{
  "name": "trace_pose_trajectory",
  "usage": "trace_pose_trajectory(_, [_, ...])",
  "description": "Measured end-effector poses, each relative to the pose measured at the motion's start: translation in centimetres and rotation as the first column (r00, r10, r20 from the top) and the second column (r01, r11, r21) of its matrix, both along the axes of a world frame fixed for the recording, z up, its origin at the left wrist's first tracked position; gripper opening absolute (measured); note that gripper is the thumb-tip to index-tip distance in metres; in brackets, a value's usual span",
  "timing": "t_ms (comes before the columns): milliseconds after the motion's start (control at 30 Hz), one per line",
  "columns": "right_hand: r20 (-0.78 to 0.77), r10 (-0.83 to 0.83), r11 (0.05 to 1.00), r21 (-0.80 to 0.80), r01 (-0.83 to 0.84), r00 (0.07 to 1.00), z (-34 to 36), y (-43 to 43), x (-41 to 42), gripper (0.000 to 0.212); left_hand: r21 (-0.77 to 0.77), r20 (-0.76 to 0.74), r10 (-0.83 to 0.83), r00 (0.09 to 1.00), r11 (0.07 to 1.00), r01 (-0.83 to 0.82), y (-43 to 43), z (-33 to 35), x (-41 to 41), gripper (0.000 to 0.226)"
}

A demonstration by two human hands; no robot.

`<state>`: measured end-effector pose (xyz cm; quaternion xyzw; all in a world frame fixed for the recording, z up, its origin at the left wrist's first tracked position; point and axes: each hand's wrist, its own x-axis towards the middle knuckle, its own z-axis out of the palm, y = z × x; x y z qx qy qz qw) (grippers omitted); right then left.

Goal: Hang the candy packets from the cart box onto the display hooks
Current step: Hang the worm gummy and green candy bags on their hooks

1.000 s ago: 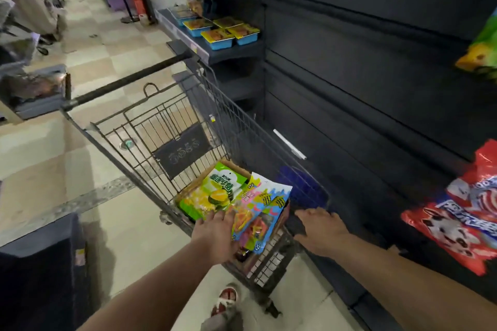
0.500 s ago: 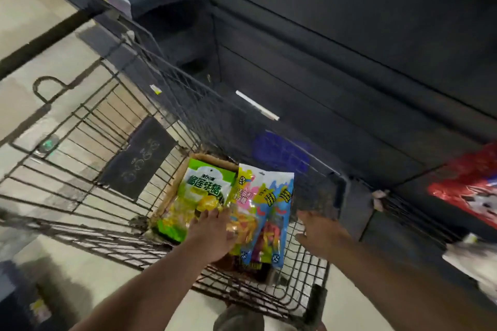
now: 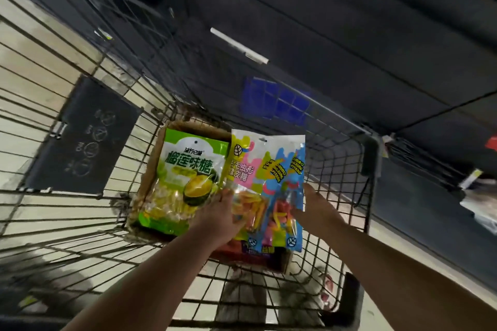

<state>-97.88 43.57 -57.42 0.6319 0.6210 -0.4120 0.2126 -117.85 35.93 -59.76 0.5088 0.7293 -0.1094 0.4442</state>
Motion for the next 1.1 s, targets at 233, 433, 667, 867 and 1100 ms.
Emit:
trace_pose_trajectory(233, [-0.061,-0.418,0.907,0.019,0.420,0.906,-3.1,0.3,-0.4,0.041,-0.013,0.107,0.144,0.984,0.990,-0.143,1.4,-3.1,0.3,0.091])
trace_pose_trajectory(433, [-0.141,-0.509,0.859,-0.017,0.512,0.849,-3.5,-0.1,-0.6,0.027,-0.072,0.172,0.395,0.902,0.919,-0.389,1.3,-7.9,-0.4,0.069])
trace_pose_trajectory(667, [-0.205,-0.560,0.799,0.124,0.589,0.803,-2.1,-1.1,2.3,0.017,-0.143,0.191,0.477,0.858,0.878,-0.456,2.8,-7.7,0.0,0.099])
trace_pose_trajectory(867, [-0.245,-0.636,0.712,0.177,0.679,0.731,-1.1,-2.3,4.1,0.011,-0.142,0.159,0.523,0.838,0.852,-0.504,3.9,-6.9,1.1,0.096])
trace_pose_trajectory(1100, [-0.324,-0.705,0.642,0.086,0.761,0.631,-0.5,-3.1,3.5,0.019,-0.102,0.141,0.572,0.808,0.820,-0.563,3.0,-6.8,2.5,0.112])
